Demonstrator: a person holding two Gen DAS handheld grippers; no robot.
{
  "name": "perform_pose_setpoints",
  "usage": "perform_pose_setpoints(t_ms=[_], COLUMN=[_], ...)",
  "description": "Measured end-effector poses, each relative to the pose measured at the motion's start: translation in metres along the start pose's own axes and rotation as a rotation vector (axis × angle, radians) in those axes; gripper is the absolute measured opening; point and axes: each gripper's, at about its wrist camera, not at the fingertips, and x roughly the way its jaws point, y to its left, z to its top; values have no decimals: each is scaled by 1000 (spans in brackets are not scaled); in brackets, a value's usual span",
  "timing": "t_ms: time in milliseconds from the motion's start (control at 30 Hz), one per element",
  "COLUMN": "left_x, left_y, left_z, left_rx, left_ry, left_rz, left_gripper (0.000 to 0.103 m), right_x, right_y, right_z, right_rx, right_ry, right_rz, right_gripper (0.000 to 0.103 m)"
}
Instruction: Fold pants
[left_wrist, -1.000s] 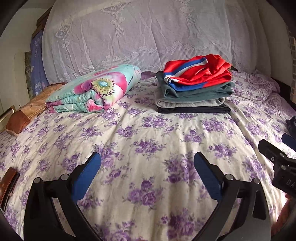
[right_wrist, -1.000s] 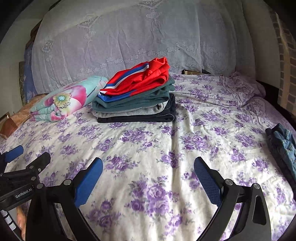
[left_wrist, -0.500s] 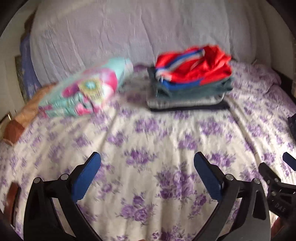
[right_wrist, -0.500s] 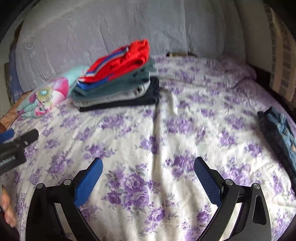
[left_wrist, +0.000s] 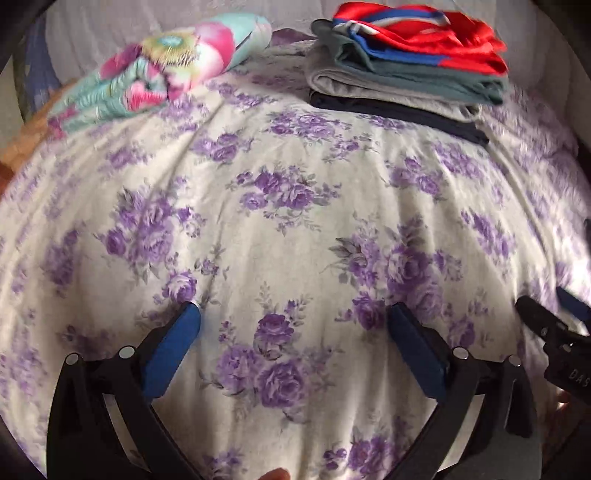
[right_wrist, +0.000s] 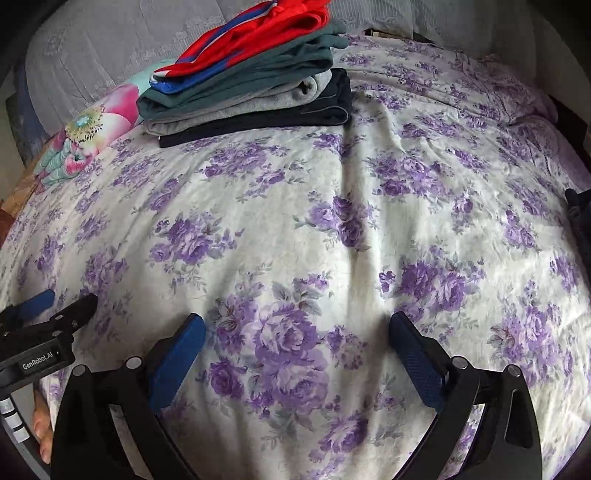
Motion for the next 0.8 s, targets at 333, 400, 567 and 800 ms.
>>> perform_pose_setpoints(t_ms=[333,400,567,800], left_x=[-8,-19,-57,-43], left_y=[-13,-17,-53,-65], left_z=[0,6,48,58], left_rx=[-10,-28,40,137], left_ry=[-46,-105,-357,-420], left_rz=[87,91,158,148], left_gripper=[99,99,99,99], right_x=[0,0,-1,-14], right_y=[3,4,-2,-29], right_z=[1,0,1,9], right_rx=[-30,-28,7,164], right_ry=[0,0,-20,-134], right_rz=[-35,-32,-9,12], right_gripper=[100,100,100,100])
